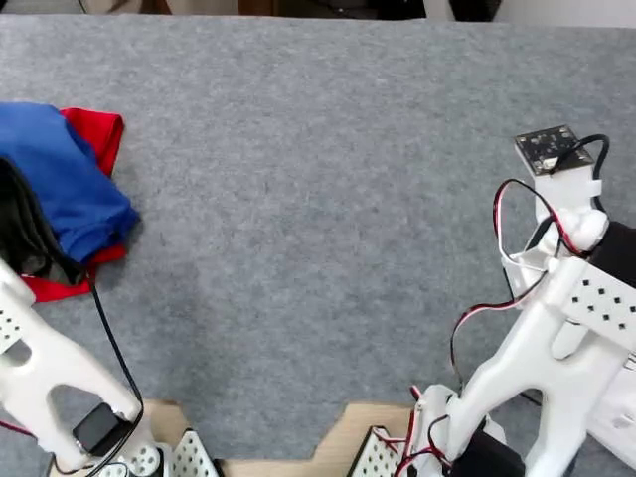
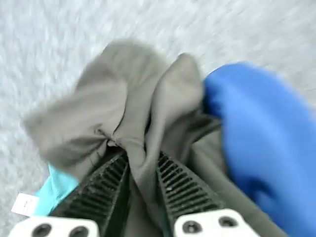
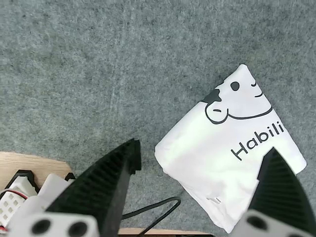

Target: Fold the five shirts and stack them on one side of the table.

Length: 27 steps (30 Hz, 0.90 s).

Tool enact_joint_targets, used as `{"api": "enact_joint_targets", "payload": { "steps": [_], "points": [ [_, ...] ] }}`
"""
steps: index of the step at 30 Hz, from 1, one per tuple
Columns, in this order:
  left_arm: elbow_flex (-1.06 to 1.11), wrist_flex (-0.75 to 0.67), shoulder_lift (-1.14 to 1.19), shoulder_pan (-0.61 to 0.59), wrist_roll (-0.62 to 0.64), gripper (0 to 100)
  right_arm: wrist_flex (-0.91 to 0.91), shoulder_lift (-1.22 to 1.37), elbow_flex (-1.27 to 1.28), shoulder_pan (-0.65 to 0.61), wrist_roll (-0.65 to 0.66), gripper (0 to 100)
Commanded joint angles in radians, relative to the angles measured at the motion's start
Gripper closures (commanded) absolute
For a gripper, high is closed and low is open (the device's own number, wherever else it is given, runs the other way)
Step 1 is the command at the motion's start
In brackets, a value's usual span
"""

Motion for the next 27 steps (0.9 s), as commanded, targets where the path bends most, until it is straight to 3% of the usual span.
{"api": "enact_joint_targets", "payload": {
  "steps": [1, 8, 11, 23, 27],
  "points": [
    [-0.279, 0.126, -0.030, 0.046, -0.003, 98, 0.009, -0.021, -0.001, -0.016, -0.006, 62.4],
    [-0.279, 0.324, -0.196, 0.210, -0.003, 98, 0.009, -0.022, 0.001, -0.016, -0.006, 62.4],
    [-0.279, 0.322, -0.275, 0.321, -0.003, 98, 0.009, -0.022, 0.001, -0.016, -0.006, 62.4],
    [-0.229, 0.324, -0.476, 0.976, -0.003, 98, 0.009, -0.025, 0.001, -0.008, -0.006, 62.4],
    [-0.117, 0.322, -0.475, 1.125, -0.003, 98, 0.009, -0.027, -0.005, -0.007, -0.002, 62.4]
  ]
}}
